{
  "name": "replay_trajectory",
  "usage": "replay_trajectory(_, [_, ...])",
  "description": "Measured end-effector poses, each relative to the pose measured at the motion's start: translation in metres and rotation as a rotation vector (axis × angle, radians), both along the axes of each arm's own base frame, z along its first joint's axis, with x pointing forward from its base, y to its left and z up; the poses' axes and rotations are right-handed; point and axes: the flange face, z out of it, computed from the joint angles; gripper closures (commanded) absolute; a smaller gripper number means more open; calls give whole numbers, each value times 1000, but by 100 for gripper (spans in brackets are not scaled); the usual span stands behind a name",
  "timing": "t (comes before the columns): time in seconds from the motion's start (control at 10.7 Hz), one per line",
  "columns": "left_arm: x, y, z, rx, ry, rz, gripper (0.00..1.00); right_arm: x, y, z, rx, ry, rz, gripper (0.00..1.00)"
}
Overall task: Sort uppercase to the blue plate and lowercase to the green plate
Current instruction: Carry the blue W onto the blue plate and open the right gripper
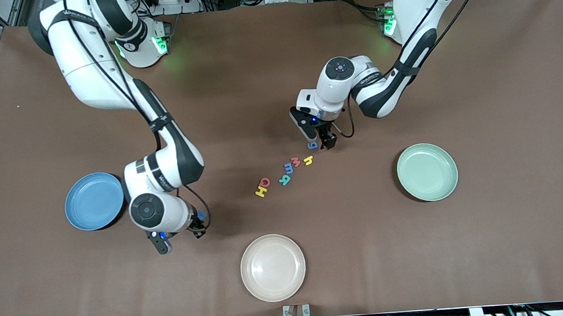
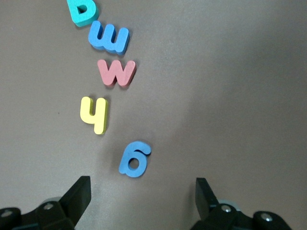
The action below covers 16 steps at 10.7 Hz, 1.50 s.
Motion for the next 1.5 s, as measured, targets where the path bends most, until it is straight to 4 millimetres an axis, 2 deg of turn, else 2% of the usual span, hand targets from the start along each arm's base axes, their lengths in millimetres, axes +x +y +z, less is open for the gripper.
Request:
replay_trajectory(0.37, [6, 1, -11, 13, -11, -30, 12, 2, -59, 20, -18, 84, 94, 100])
replay_trajectory(0.75, [5, -4, -18, 9, 0, -33, 14, -15, -131, 20, -90, 159, 240, 100])
replay_trajectory(0.94, [4, -8, -18, 6, -1, -36, 16, -26, -175, 31, -100, 190, 329, 100])
replay_trajectory(1.22, [7, -9, -19, 2, -2, -34, 18, -51, -258, 46, -98, 256, 461, 100])
replay_trajectory(1.31, [8, -9, -19, 2, -2, -32, 19, -56, -277, 51, -89, 261, 474, 59])
replay_trajectory(1.4, [9, -9, -20, 3, -1, -31, 20, -58, -285, 53, -84, 260, 477, 1])
replay_trajectory(1.5, [9, -9, -21, 3, 0, -31, 21, -58, -285, 54, -84, 260, 478, 0])
